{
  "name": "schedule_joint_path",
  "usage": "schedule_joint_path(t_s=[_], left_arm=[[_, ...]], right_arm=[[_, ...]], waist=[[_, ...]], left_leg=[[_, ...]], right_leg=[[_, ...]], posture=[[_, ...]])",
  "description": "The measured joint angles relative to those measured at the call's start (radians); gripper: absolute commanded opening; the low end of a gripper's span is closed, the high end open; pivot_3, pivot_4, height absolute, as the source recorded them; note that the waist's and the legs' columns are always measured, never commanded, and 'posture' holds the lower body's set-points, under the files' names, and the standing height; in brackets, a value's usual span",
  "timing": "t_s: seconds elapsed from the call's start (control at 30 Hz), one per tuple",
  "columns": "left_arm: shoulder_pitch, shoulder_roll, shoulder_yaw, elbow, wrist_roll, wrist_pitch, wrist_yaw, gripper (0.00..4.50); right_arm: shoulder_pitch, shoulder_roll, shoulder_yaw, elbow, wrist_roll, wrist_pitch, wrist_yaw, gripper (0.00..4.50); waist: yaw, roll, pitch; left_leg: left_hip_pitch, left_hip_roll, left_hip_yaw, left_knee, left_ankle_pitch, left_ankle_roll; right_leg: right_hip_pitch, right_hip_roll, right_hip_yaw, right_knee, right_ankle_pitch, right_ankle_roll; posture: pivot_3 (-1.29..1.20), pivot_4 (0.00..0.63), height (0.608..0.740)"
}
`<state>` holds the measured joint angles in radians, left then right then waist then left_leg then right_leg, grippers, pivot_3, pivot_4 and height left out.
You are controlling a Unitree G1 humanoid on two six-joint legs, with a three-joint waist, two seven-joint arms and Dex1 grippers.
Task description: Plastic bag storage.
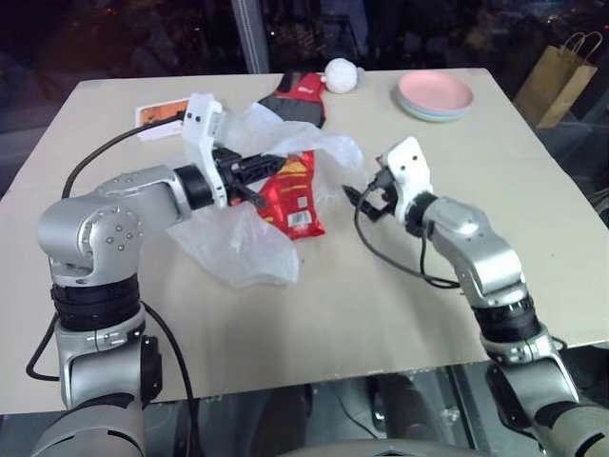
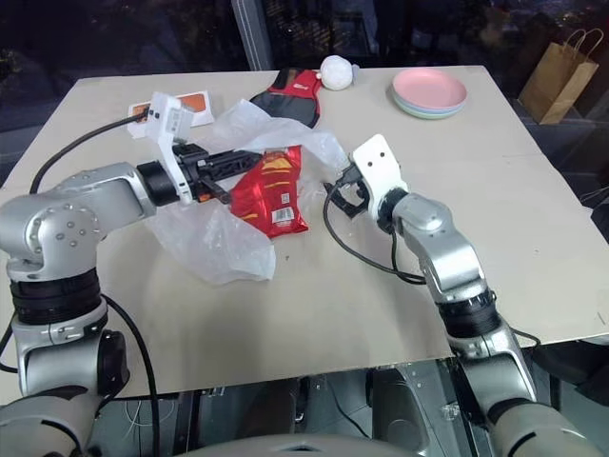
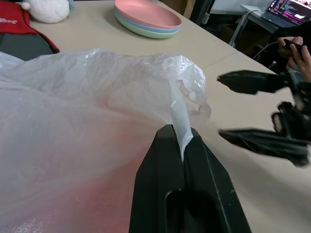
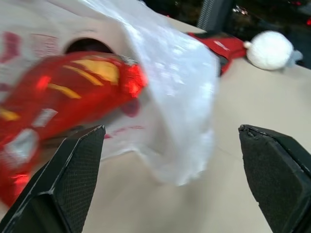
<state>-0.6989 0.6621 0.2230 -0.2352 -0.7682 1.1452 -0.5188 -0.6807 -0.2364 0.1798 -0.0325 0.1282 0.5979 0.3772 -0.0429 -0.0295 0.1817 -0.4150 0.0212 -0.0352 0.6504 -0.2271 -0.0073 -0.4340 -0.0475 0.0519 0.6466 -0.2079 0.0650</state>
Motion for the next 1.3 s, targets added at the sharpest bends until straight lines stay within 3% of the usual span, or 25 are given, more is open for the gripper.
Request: schedule_joint_path(t_s=[0.03, 0.13, 0.23, 0.27, 0.3, 0.37, 0.4, 0.5, 0.6, 0.73, 0.77, 0.87, 0.93, 1.03, 1.17, 1.3], left_arm=[[0.000, 0.001, 0.000, -0.002, 0.000, 0.000, 0.000, 0.00], [0.006, 0.006, 0.000, -0.019, 0.000, -0.002, -0.002, 0.00], [0.012, 0.016, 0.001, -0.022, 0.000, -0.003, -0.005, 0.00], [0.019, 0.018, 0.001, -0.025, 0.000, -0.003, -0.008, 0.00], [0.021, 0.019, 0.001, -0.026, 0.000, -0.003, -0.009, 0.00], [0.040, 0.024, 0.000, -0.039, 0.002, -0.014, -0.016, 0.00], [0.049, 0.027, -0.001, -0.045, 0.004, -0.022, -0.022, 0.00], [0.058, 0.030, 0.000, -0.058, 0.001, -0.042, -0.036, 0.00], [0.081, 0.032, 0.026, -0.059, -0.030, -0.057, -0.067, 0.76], [0.216, 0.111, 0.154, -0.117, -0.201, 0.010, -0.180, 2.55], [0.258, 0.136, 0.212, -0.120, -0.281, 0.055, -0.192, 3.19], [0.360, 0.222, 0.354, -0.102, -0.481, 0.175, -0.210, 4.46], [0.421, 0.258, 0.419, -0.094, -0.559, 0.212, -0.220, 4.46], [0.663, 0.273, 0.560, -0.160, -0.612, 0.232, -0.243, 4.46], [0.942, 0.191, 0.642, -0.321, -0.628, 0.200, -0.273, 4.46], [1.069, 0.084, 0.607, -0.457, -0.557, 0.090, -0.247, 4.46]], right_arm=[[-0.012, 0.006, -0.001, 0.035, -0.004, -0.012, -0.004, 4.44], [-0.082, 0.021, -0.001, 0.227, -0.026, -0.112, 0.004, 3.61], [-0.118, 0.022, -0.003, 0.306, -0.032, -0.170, 0.020, 2.21], [-0.130, 0.022, -0.007, 0.327, -0.031, -0.190, 0.038, 1.52], [-0.131, 0.022, -0.009, 0.327, -0.031, -0.193, 0.042, 1.31], [-0.132, 0.021, -0.017, 0.329, -0.028, -0.206, 0.061, 0.23], [-0.132, 0.019, -0.021, 0.330, -0.028, -0.210, 0.072, 0.02], [-0.132, 0.018, -0.026, 0.330, -0.027, -0.211, 0.083, 0.02], [-0.134, 0.020, -0.036, 0.330, -0.025, -0.211, 0.087, 0.00], [-0.139, 0.016, -0.044, 0.356, -0.027, -0.210, 0.089, 0.00], [-0.140, 0.019, -0.046, 0.368, -0.028, -0.210, 0.089, 0.00], [-0.143, 0.018, -0.048, 0.391, -0.029, -0.210, 0.092, 0.00], [-0.145, 0.020, -0.049, 0.397, -0.029, -0.211, 0.094, 0.00], [-0.148, 0.016, -0.052, 0.406, -0.029, -0.211, 0.099, 0.00], [-0.148, 0.009, -0.061, 0.408, -0.029, -0.211, 0.111, 0.00], [-0.148, 0.007, -0.062, 0.404, -0.029, -0.202, 0.122, 0.00]], waist=[[0.000, 0.000, 0.000], [-0.001, 0.000, 0.000], [-0.001, 0.000, 0.000], [-0.001, 0.000, 0.000], [-0.001, 0.000, 0.000], [0.000, 0.000, 0.000], [0.000, 0.000, 0.000], [0.000, 0.000, 0.000], [-0.001, 0.000, 0.000], [-0.018, 0.000, 0.000], [-0.018, 0.000, 0.000], [-0.023, 0.000, 0.000], [-0.024, 0.000, 0.000], [-0.027, 0.001, 0.001], [-0.019, 0.001, 0.000], [-0.011, 0.001, 0.000]], left_leg=[[0.000, 0.000, 0.000, 0.000, 0.000, 0.000], [0.000, 0.000, 0.000, 0.000, 0.000, 0.000], [-0.001, 0.000, 0.000, -0.001, 0.000, 0.000], [-0.001, 0.000, 0.000, -0.001, 0.000, 0.000], [-0.001, 0.000, 0.000, -0.001, 0.000, 0.000], [-0.001, 0.000, 0.000, -0.001, 0.000, 0.000], [-0.001, 0.000, 0.000, -0.001, 0.000, 0.000], [-0.001, 0.000, 0.000, -0.001, 0.000, 0.000], [-0.001, 0.000, 0.000, -0.001, 0.000, 0.000], [-0.001, 0.001, 0.000, -0.002, 0.000, 0.000], [-0.001, 0.001, 0.000, -0.002, 0.000, 0.000], [-0.001, 0.001, 0.000, -0.001, 0.000, 0.000], [0.000, 0.001, 0.000, -0.001, 0.000, 0.000], [0.000, 0.001, 0.001, -0.002, 0.000, 0.000], [0.001, 0.001, 0.000, -0.002, 0.000, 0.000], [0.001, 0.001, 0.001, -0.002, 0.000, 0.000]], right_leg=[[0.000, 0.000, 0.000, 0.000, 0.000, 0.000], [0.000, 0.000, 0.000, -0.001, 0.000, 0.000], [0.000, 0.000, 0.000, -0.001, 0.000, 0.000], [0.000, 0.000, 0.000, -0.002, 0.000, 0.000], [0.000, 0.000, 0.000, -0.002, 0.000, 0.000], [0.000, 0.000, 0.000, -0.002, 0.000, 0.000], [0.000, 0.000, 0.000, -0.002, 0.000, 0.000], [0.000, 0.000, 0.000, -0.002, 0.000, 0.000], [0.000, 0.000, 0.000, -0.002, 0.000, 0.000], [-0.001, 0.000, 0.000, -0.002, 0.000, 0.000], [-0.001, 0.000, 0.000, -0.002, 0.000, 0.000], [-0.001, 0.000, 0.000, -0.001, 0.000, 0.000], [0.000, 0.000, 0.000, -0.002, 0.000, 0.000], [0.000, -0.001, 0.001, -0.003, 0.000, 0.000], [0.000, -0.001, 0.000, -0.003, 0.000, -0.001], [0.001, -0.001, 0.000, -0.003, -0.002, -0.004]], posture=[[0.00, 0.150, 0.740], [0.00, 0.150, 0.740], [0.00, 0.150, 0.740], [0.00, 0.150, 0.740], [0.00, 0.150, 0.740], [0.00, 0.150, 0.740], [0.00, 0.150, 0.740], [0.00, 0.150, 0.740], [0.00, 0.150, 0.740], [0.00, 0.150, 0.740], [0.00, 0.150, 0.740], [0.00, 0.150, 0.740], [0.00, 0.150, 0.740], [0.00, 0.150, 0.740], [0.00, 0.150, 0.740], [0.00, 0.150, 0.740]])
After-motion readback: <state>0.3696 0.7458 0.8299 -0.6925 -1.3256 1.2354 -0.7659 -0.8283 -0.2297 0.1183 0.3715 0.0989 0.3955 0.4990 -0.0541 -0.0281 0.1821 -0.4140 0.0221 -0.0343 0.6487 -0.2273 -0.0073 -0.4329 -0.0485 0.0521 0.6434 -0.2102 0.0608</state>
